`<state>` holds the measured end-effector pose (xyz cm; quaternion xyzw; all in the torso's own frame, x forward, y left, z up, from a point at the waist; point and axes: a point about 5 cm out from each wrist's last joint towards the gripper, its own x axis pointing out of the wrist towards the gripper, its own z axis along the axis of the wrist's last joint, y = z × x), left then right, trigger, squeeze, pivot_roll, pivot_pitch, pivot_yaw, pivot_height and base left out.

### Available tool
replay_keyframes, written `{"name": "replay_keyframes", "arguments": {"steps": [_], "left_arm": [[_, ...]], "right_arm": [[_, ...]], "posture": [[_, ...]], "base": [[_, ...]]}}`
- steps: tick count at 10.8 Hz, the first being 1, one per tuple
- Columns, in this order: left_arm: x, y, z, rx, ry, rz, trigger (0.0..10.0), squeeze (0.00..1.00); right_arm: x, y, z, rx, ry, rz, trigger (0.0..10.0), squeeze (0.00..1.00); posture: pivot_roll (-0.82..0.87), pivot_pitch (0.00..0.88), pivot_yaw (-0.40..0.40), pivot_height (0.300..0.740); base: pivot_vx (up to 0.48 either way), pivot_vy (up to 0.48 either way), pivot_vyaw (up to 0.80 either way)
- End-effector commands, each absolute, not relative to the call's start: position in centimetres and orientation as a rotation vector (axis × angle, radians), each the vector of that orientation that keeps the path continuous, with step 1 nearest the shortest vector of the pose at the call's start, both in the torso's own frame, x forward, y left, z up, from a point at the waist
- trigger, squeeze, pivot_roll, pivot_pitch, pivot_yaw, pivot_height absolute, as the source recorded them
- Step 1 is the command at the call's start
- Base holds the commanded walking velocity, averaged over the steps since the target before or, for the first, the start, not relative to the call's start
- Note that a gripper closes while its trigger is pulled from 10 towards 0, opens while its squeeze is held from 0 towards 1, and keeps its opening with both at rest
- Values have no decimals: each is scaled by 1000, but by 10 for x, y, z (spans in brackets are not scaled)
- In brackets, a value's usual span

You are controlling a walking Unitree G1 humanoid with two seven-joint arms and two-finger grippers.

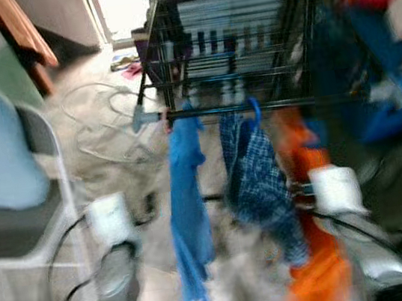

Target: Hang hanger

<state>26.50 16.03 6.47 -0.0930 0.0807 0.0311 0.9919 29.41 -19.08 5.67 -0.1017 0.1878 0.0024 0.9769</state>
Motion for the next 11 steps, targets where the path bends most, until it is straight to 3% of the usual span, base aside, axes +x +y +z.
{"name": "replay_keyframes", "arguments": {"steps": [1,3,5,7,11], "left_arm": [[268,153,72,-198,128,45,10000,0],[268,153,75,-203,98,4,10000,0],[270,152,75,-195,104,-33,10000,0],[277,151,77,-202,97,-60,10000,0],[278,150,77,-202,97,-63,10000,0]], "right_arm": [[295,-195,54,-212,404,2,10000,0],[302,-187,54,-204,398,14,10000,0],[301,-196,52,-170,409,-73,10000,0],[293,-210,50,-161,409,-120,10000,0],[293,-211,50,-161,409,-123,10000,0]], "posture": [[-151,0,-57,740],[-148,0,-31,740],[-180,0,15,740],[-213,0,39,740],[-213,0,39,740]], "base": [[0,0,0],[0,0,0],[0,0,0],[0,0,-784],[0,0,-781]]}}
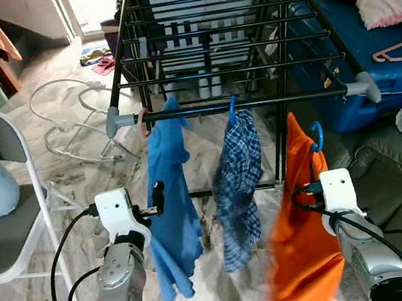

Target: Hang hanger

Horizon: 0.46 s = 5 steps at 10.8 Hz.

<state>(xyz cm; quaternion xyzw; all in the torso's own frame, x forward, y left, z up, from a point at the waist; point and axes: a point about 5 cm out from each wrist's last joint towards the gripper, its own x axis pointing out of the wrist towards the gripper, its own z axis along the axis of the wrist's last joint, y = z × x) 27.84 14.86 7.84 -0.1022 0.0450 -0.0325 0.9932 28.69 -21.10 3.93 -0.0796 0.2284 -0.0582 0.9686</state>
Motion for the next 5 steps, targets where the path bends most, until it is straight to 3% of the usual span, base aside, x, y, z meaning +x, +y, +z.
{"name": "replay_keyframes", "arguments": {"steps": [1,5], "left_arm": [[278,150,77,-202,97,-63,10000,0],[278,150,77,-202,97,-63,10000,0]], "right_arm": [[293,-211,50,-161,409,-123,10000,0],[293,-211,50,-161,409,-123,10000,0]], "posture": [[-213,0,39,740],[-213,0,39,740]], "base": [[0,0,-781],[0,0,-781]]}}
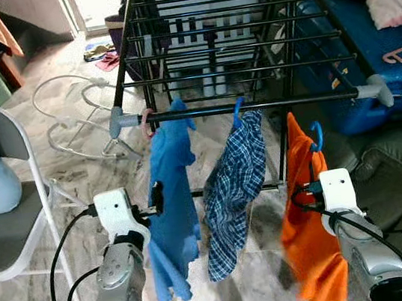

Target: Hang hanger

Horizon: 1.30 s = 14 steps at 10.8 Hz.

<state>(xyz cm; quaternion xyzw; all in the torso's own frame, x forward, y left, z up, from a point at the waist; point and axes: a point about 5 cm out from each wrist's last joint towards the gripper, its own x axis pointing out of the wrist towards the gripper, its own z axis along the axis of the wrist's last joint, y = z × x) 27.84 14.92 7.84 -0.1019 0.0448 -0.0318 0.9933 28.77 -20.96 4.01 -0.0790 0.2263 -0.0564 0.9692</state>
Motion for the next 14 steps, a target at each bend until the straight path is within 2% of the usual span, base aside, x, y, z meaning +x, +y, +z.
{"name": "replay_keyframes", "arguments": {"steps": [1,2,3,4,6,10,14], "left_arm": [[278,150,77,-202,97,-63,10000,0],[278,150,77,-202,97,-63,10000,0],[273,147,71,-205,124,-90,10000,0],[268,148,67,-197,147,-101,10000,0],[267,149,68,-191,147,-107,10000,0],[260,154,69,-179,161,-107,10000,0],[255,161,71,-157,178,-108,10000,0]], "right_arm": [[293,-211,50,-161,409,-123,10000,0],[293,-211,50,-161,409,-123,10000,0],[283,-209,66,-155,288,-142,10000,0],[286,-205,85,-158,197,-135,10000,0],[302,-202,103,-173,136,-100,10000,0],[353,-206,127,-65,225,-92,10000,0],[371,-210,114,10,384,-124,10000,0]], "posture": [[-213,0,39,740],[-213,0,39,740],[-233,0,80,740],[-234,0,91,740],[-227,0,96,740],[-187,0,102,740],[-153,0,108,740]], "base": [[0,0,-781],[0,0,-781],[0,0,0],[0,0,0],[0,0,0],[0,0,0],[0,0,0]]}}
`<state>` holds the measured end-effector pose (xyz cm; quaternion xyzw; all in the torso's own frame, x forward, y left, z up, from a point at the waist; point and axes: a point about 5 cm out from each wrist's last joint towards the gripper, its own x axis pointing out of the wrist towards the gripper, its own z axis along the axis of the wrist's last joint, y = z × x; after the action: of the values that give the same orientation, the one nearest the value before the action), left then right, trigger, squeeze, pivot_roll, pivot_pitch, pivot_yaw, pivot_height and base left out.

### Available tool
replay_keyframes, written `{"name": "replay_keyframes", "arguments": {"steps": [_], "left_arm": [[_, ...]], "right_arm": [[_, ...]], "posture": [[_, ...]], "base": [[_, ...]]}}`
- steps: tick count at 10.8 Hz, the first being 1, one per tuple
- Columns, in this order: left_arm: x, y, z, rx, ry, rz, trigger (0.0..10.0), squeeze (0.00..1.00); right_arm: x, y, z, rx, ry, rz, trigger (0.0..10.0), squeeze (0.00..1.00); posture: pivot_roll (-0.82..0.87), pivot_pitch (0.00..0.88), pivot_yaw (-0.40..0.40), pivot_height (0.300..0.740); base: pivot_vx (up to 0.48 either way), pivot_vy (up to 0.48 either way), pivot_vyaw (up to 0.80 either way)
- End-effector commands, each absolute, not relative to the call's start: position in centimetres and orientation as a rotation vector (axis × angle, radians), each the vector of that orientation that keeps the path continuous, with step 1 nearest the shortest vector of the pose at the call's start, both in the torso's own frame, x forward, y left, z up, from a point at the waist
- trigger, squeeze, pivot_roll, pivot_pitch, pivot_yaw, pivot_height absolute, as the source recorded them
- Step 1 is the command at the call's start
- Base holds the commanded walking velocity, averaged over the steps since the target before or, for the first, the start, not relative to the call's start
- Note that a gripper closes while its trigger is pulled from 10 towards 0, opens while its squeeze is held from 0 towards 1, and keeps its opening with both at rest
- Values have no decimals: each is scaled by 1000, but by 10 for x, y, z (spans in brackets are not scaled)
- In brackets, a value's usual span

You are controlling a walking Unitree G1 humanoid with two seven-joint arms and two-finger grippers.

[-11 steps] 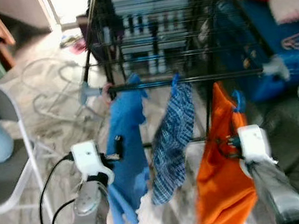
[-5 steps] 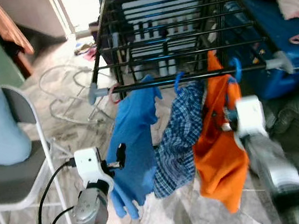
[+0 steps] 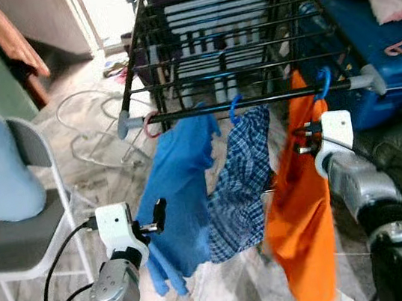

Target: Hang hanger

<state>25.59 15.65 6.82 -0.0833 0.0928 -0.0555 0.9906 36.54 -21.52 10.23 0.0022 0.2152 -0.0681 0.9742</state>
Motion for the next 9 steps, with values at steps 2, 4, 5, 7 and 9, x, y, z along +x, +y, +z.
{"name": "replay_keyframes", "arguments": {"steps": [2,4,5,7,9], "left_arm": [[254,164,72,-150,183,-104,10000,0],[253,164,72,-148,193,-107,10000,0],[254,163,72,-146,195,-110,10000,0],[256,162,73,-146,193,-113,10000,0],[258,160,74,-152,190,-108,10000,0]], "right_arm": [[366,-210,96,44,465,-120,10000,0],[359,-210,81,71,523,-121,10000,0],[356,-210,75,75,535,-117,10000,0],[357,-211,76,73,510,-109,10000,1000],[364,-218,97,-48,364,-117,10000,1000]], "posture": [[-139,0,109,740],[-137,0,111,740],[-140,0,114,740],[-144,0,115,740],[-155,0,112,740]], "base": [[0,0,0],[0,0,0],[0,0,0],[0,0,0],[0,0,0]]}}
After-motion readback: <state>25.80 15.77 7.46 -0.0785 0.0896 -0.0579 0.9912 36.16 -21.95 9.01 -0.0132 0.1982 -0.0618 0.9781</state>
